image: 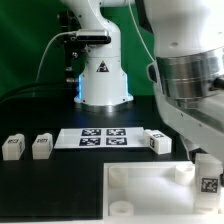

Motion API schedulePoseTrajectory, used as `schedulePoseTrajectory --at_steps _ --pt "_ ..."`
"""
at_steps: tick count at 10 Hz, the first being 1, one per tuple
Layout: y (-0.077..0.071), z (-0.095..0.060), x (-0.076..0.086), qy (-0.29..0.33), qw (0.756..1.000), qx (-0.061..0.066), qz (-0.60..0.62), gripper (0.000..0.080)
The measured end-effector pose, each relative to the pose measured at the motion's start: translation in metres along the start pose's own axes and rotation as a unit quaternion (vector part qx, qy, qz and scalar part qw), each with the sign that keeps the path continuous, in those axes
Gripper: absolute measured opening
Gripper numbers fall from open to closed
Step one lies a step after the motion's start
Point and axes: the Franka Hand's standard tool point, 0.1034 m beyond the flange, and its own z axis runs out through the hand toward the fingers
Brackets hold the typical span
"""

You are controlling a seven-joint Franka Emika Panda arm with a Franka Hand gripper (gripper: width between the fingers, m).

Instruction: Assemble one leg

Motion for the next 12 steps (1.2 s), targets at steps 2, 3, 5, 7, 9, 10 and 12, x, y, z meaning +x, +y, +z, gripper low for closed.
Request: schedulePoseTrajectory --at_steps 2,3,5,7,9,10,12 --pt "-0.0015 -0.0012 0.0029 0.003 0.996 0.003 -0.093 0.0649" --pt "-0.0014 -0.0012 0.0032 0.003 0.988 0.003 -0.154 0.0649" --pt "0.0037 0.0033 0.0033 0.030 0.957 -0.032 -0.287 0.0649" --pt "-0.0034 0.0067 0.0048 0.075 0.887 -0.038 -0.455 0.0649" --pt "-0.0027 0.0072 0.0048 0.074 0.896 -0.037 -0.437 0.0638" --pt "-0.0027 0.0074 0.0044 0.073 0.904 -0.035 -0.419 0.0481" --pt "-0.0033 0.0076 0.0029 0.073 0.943 -0.024 -0.325 0.0288"
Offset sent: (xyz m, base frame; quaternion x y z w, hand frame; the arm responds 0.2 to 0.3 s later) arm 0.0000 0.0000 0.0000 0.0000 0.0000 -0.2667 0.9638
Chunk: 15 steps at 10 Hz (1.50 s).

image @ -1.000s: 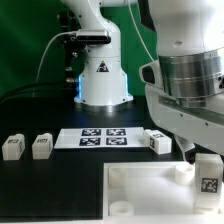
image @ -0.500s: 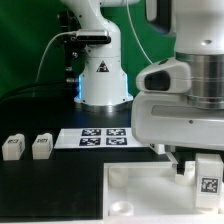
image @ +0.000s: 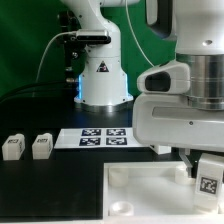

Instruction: Assemble one leg

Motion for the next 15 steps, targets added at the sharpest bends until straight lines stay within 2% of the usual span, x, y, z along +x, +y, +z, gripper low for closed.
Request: schedulePoseTrajectory --at_steps 2,3,5,6,7,9,10,11,12,13,14,15 --pt "-0.0001 -0.0007 0.0011 -0.007 0.993 0.007 0.114 0.0293" --pt "0.0002 -0.0031 0.0051 -0.018 0.979 0.019 0.202 0.0293" --pt "0.0032 0.0008 0.0080 -0.037 0.932 0.051 0.358 0.0293" --pt "0.0048 0.0010 0.0080 -0.040 0.893 0.070 0.443 0.0293" --pt "0.0046 0.0010 0.0064 -0.039 0.877 0.079 0.472 0.0294" --pt "0.0046 0.0010 0.0066 -0.038 0.884 0.079 0.460 0.0294" --pt "0.0047 0.0013 0.0064 -0.038 0.889 0.079 0.449 0.0388" --pt "0.0039 0.0019 0.0042 -0.037 0.899 0.075 0.430 0.0388" --pt "0.0019 0.0013 0.0011 -0.036 0.931 0.067 0.356 0.0572" --pt "-0.0009 -0.0032 0.0041 -0.028 0.961 0.065 0.267 0.0635" --pt "-0.0030 -0.0062 0.0057 -0.018 0.981 0.060 0.181 0.0635" --pt "-0.0011 -0.0047 0.0062 -0.015 0.989 0.061 0.131 0.0647"
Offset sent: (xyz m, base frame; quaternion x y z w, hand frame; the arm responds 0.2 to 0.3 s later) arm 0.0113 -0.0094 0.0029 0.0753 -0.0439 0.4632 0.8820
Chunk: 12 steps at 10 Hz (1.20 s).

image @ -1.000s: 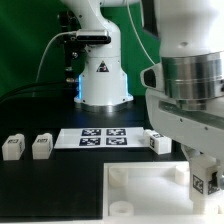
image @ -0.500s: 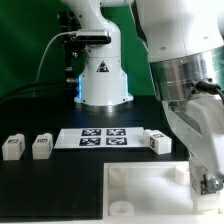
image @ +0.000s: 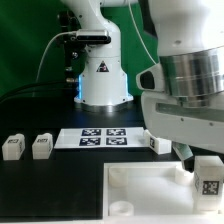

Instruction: Assemble one leg

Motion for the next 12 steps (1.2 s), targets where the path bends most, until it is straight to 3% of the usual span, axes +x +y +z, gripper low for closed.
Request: schedulePoseTrajectory --at_steps 2,4,5,6,7,8,9,10,12 --pt "0.002 0.000 0.002 0.002 0.994 -0.003 -0.113 0.0648" --pt "0.005 0.000 0.011 0.010 0.950 -0.031 -0.310 0.0648" --pt "0.000 -0.003 0.013 0.016 0.931 -0.040 -0.363 0.0648" --pt "-0.001 -0.003 0.012 0.017 0.936 -0.039 -0.349 0.0648" --pt "0.000 -0.003 0.013 0.017 0.936 -0.039 -0.350 0.0496" --pt "0.000 -0.003 0.012 0.017 0.937 -0.039 -0.348 0.0496" --pt "-0.001 -0.002 0.011 0.018 0.956 -0.036 -0.291 0.0496" --pt "0.000 -0.002 0.012 0.019 0.969 -0.035 -0.243 0.0301" --pt "0.003 -0.002 0.015 0.023 0.993 -0.032 -0.113 0.0292"
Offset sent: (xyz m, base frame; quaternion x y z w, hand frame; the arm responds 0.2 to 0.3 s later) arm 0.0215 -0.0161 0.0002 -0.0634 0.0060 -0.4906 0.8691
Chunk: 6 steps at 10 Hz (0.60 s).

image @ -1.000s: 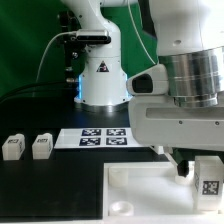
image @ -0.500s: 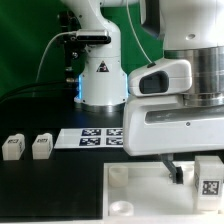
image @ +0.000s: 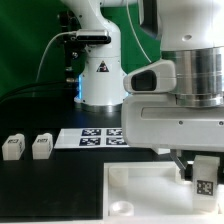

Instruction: Assemble one leg

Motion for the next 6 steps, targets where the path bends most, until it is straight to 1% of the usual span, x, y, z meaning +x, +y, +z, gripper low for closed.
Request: schedulePoseTrajectory --at_steps 1,2,3,4,5,6 --pt "0.0025 0.0003 0.0008 -0.003 0.995 0.002 0.095 0.0292" --pt "0.0052 0.0004 0.0014 -0.008 0.982 0.003 0.187 0.0292" --pt "0.0065 0.0006 -0.0007 -0.018 0.956 0.003 0.293 0.0292" --pt "0.0060 0.0015 -0.0047 -0.039 0.911 0.006 0.411 0.0292" --pt "0.0062 0.0019 -0.0053 -0.050 0.874 0.011 0.483 0.0294" --pt "0.0055 0.0019 -0.0063 -0.052 0.849 0.009 0.526 0.0294"
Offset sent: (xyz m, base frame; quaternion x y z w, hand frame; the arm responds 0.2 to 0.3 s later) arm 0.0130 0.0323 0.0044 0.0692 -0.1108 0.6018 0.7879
